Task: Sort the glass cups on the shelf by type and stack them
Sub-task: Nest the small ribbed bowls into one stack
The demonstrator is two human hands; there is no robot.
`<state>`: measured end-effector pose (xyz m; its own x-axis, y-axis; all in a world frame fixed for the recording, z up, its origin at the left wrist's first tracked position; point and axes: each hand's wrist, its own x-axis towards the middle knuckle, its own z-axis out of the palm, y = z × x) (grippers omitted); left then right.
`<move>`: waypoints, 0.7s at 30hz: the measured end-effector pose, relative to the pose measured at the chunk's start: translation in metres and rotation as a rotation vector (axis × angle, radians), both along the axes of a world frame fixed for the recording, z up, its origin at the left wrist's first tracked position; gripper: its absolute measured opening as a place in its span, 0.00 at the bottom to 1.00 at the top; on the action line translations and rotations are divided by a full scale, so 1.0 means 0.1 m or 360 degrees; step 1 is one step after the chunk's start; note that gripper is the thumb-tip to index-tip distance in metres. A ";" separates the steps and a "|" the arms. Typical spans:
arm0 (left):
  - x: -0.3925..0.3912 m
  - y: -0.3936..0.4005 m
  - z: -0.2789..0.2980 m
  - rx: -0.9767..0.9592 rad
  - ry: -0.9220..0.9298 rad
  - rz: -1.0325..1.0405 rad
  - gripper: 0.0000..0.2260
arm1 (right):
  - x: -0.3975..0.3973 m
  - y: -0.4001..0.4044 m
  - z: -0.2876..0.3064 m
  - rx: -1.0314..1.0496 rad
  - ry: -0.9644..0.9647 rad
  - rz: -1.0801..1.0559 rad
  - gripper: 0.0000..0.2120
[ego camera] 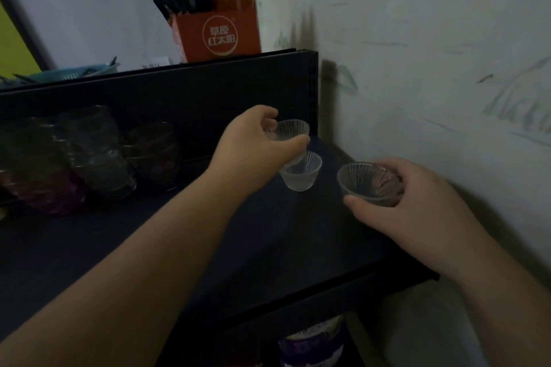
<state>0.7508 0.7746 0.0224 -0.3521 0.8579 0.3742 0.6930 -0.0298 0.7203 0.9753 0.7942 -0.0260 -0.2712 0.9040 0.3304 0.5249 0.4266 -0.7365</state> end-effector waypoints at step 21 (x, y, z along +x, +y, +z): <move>-0.24 -0.08 -0.26 -0.0268 0.0284 0.0121 0.27 | -0.76 0.64 0.51 0.0086 0.0076 0.0133 0.18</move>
<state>0.7269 0.7667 -0.0035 -0.3589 0.8870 0.2905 0.8054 0.1370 0.5767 0.8995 0.8580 0.0250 -0.3278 0.8593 0.3926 0.4508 0.5075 -0.7343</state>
